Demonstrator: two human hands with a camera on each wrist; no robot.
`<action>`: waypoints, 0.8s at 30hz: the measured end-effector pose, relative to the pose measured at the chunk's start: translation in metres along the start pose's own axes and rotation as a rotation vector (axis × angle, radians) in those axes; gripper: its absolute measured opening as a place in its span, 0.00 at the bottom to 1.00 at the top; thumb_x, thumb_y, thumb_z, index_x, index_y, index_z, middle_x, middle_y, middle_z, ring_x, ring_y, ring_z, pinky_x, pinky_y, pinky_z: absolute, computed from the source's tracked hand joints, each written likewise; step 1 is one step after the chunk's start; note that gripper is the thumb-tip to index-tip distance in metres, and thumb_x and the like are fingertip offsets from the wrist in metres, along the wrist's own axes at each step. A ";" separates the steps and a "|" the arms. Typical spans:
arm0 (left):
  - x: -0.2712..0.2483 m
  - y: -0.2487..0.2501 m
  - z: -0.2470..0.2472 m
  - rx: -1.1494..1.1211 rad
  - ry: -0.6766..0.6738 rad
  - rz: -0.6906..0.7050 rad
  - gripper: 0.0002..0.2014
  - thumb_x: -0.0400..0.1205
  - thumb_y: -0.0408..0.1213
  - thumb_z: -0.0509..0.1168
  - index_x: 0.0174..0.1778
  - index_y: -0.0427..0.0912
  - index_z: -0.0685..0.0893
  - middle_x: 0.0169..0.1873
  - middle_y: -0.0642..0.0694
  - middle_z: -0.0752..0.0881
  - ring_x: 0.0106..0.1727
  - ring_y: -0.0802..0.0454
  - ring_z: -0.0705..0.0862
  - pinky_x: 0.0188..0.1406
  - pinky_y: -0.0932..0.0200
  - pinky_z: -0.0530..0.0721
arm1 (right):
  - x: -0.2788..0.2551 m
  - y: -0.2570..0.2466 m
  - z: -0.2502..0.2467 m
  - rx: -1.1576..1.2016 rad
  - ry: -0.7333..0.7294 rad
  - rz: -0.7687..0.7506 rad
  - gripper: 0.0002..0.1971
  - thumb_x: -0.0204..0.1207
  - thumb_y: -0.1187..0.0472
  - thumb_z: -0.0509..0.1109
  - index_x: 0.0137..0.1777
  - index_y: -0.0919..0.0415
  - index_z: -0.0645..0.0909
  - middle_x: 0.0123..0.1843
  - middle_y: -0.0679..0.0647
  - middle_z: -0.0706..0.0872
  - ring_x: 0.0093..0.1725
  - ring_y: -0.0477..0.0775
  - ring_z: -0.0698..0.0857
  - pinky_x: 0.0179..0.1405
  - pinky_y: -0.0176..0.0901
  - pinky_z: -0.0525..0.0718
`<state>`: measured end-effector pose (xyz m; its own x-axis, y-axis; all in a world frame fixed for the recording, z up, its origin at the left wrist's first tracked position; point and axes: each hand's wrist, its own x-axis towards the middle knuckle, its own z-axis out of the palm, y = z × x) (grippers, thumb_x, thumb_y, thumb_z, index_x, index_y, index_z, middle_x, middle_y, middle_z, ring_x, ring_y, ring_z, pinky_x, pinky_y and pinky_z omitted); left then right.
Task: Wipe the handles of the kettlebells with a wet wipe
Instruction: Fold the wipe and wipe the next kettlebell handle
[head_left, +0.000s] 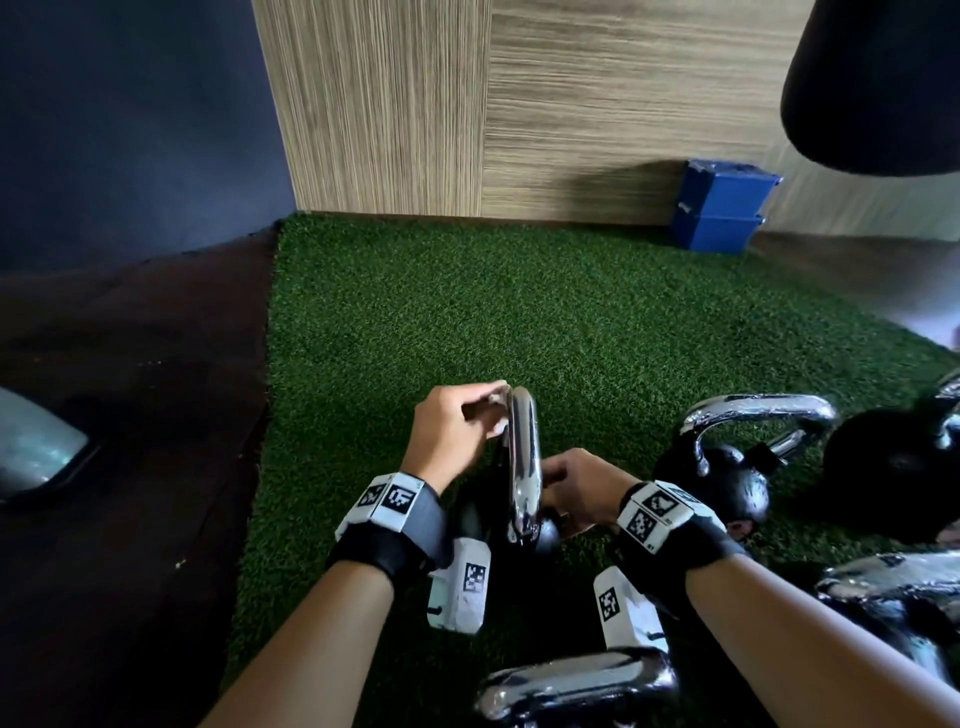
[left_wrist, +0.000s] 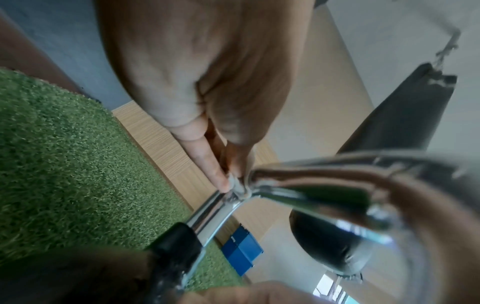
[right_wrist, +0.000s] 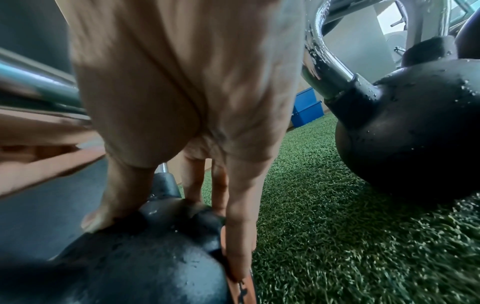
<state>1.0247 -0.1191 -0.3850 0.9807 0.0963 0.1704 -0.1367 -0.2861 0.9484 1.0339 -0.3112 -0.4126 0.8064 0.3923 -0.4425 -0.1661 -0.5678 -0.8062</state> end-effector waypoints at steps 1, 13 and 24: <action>-0.003 -0.001 -0.001 -0.084 -0.032 -0.025 0.16 0.82 0.28 0.75 0.65 0.44 0.91 0.59 0.46 0.93 0.55 0.51 0.93 0.63 0.46 0.90 | 0.000 0.001 0.000 0.008 0.006 -0.009 0.12 0.64 0.53 0.77 0.46 0.56 0.91 0.33 0.49 0.91 0.27 0.47 0.86 0.35 0.44 0.87; -0.022 0.002 -0.022 -0.210 -0.185 -0.023 0.16 0.79 0.30 0.77 0.52 0.59 0.95 0.55 0.53 0.94 0.57 0.55 0.92 0.61 0.61 0.88 | 0.003 0.005 0.000 -0.008 0.023 -0.040 0.08 0.60 0.48 0.79 0.38 0.48 0.91 0.30 0.47 0.91 0.26 0.44 0.87 0.26 0.36 0.85; -0.062 0.011 -0.027 -0.201 -0.237 -0.028 0.14 0.71 0.39 0.80 0.52 0.50 0.93 0.46 0.50 0.96 0.49 0.53 0.93 0.53 0.61 0.90 | 0.004 0.005 -0.001 0.014 0.004 -0.051 0.04 0.70 0.56 0.79 0.43 0.53 0.91 0.32 0.50 0.92 0.28 0.47 0.89 0.31 0.43 0.89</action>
<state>0.9590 -0.1021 -0.3779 0.9865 -0.1303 0.0988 -0.1110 -0.0902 0.9897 1.0369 -0.3131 -0.4181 0.8163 0.4176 -0.3991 -0.1326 -0.5369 -0.8332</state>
